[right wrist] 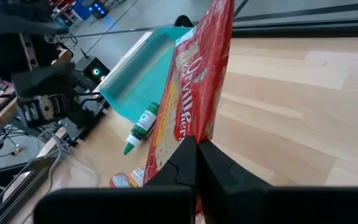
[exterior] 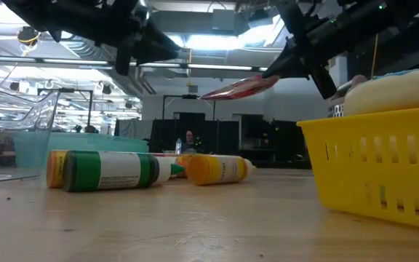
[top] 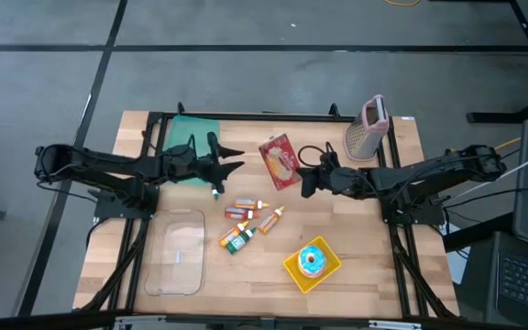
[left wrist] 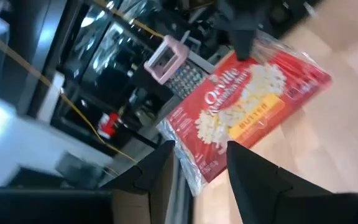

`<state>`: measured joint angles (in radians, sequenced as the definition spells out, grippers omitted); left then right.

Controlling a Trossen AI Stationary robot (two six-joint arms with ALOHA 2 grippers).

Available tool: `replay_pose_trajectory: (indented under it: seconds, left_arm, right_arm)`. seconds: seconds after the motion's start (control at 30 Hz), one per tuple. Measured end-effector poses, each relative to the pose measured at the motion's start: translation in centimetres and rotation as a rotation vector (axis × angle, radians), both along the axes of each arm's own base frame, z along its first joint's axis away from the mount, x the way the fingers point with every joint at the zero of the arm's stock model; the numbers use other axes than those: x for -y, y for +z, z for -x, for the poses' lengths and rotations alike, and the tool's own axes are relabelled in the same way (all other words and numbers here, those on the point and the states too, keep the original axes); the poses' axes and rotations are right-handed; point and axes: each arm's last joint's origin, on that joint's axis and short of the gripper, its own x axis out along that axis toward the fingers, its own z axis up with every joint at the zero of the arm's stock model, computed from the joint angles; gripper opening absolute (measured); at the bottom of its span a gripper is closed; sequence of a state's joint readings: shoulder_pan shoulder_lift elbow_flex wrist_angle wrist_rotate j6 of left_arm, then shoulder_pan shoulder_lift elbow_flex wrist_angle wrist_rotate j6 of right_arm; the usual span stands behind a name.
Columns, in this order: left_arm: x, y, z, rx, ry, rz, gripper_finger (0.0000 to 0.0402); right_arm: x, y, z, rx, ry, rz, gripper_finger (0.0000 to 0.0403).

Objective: Pick & Place Food Item
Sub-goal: Put the red popcorn bag into the blue bin

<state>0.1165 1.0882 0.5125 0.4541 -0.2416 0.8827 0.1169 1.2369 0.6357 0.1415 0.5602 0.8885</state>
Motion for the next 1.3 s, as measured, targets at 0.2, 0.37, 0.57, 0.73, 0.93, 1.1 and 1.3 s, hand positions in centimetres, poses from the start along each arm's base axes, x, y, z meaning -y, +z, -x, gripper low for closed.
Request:
replay_pose_trajectory:
  seconds: [0.2,0.37,0.57,0.73,0.93,1.1,1.3]
  left_arm:
    - [0.6,-0.5,-0.2,-0.119,0.012,-0.207,0.018]
    - [0.9,-1.6,-0.6,-0.264,0.052,-0.391,0.0209]
    - [1.3,-2.9,-2.0,-0.347,0.099,-0.54,0.0219]
    - [1.5,-3.4,-3.2,-0.324,0.147,-0.636,0.0217]
    - [1.5,-3.9,-4.2,-0.295,0.127,-0.667,0.0218]
    - [1.4,-4.8,-5.0,-0.343,0.117,-0.684,0.0217]
    - [1.1,-4.8,-6.1,-0.334,0.131,-0.694,0.0218]
  right_arm:
    - [0.0,0.0,0.0,-0.001,0.01,0.002,0.0]
    - [0.1,0.2,-0.2,0.021,0.024,0.001,0.0]
    - [0.5,0.9,-0.5,0.077,0.057,0.015,0.0]
    - [0.6,0.9,-0.6,0.085,0.084,0.003,0.0]
    - [0.6,1.0,-0.6,0.092,0.102,-0.005,0.0]
    - [0.6,1.1,-0.7,0.104,0.111,-0.004,0.0]
    - [0.5,1.3,-0.8,0.124,0.136,-0.003,0.0]
